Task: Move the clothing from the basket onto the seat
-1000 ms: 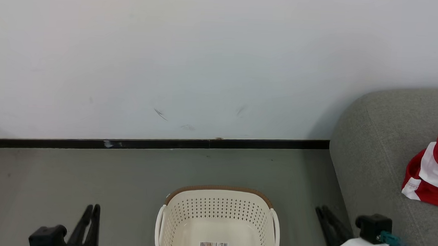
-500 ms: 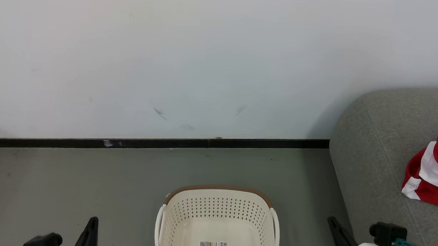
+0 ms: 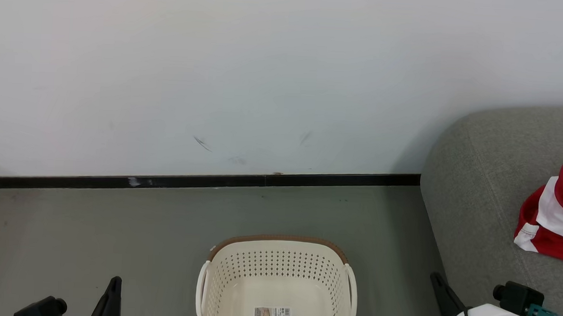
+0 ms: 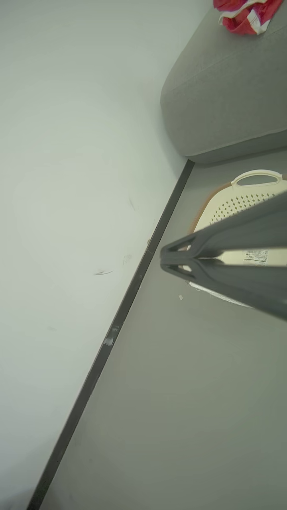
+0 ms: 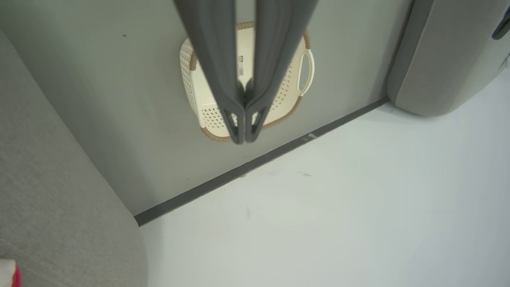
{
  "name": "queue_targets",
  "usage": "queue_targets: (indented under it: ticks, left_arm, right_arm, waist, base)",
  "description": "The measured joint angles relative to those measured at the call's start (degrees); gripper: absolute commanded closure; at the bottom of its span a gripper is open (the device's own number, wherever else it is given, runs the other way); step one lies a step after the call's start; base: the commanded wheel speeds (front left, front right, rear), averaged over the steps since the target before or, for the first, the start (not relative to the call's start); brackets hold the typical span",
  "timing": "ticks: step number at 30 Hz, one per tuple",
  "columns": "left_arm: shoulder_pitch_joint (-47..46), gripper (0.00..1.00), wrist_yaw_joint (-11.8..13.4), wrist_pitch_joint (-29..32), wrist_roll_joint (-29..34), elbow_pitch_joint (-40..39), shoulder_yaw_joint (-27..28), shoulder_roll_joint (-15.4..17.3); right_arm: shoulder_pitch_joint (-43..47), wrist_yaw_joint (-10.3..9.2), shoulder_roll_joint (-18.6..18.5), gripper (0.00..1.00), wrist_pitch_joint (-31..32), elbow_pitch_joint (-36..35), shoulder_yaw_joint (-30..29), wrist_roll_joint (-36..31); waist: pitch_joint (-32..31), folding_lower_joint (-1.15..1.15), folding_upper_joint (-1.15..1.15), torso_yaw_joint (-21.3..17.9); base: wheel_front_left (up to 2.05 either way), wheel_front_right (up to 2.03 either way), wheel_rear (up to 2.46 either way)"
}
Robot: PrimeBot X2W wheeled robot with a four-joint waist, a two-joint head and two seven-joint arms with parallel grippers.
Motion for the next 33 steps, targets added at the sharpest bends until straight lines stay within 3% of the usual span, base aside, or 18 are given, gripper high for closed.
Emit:
queue_targets:
  ticks: [11,17,22,33]
  left_arm:
    - [0.0,1.00,-1.5,2.4,-6.6,-0.5,2.1,-0.8]
    - [-0.1,1.00,-2.3,3.8,-10.1,-0.7,3.4,-1.1]
    - [-0.7,1.00,-2.8,5.0,-13.7,-0.9,4.5,-1.8]
    - [-0.9,1.00,-4.3,7.1,-20.0,-1.1,6.6,-2.5]
  right_arm:
    - [0.0,0.00,0.1,1.00,2.3,-1.8,-2.2,8.4]
    - [0.0,0.00,0.2,1.00,3.6,-2.7,-3.3,13.1]
    - [0.0,0.00,0.3,1.00,4.7,-3.5,-4.5,17.6]
    - [0.0,0.00,0.5,1.00,6.9,-4.9,-6.5,26.1]
  waist:
    - [-0.1,0.55,0.00,-0.5]
    - [-0.2,0.66,0.00,-0.7]
    - [0.0,0.61,0.00,-0.8]
    - [0.6,0.07,0.00,-1.2]
  base:
    - [0.00,0.00,0.00]
    - [0.00,0.00,0.00]
    - [0.00,0.00,0.00]
    - [0.00,0.00,0.00]
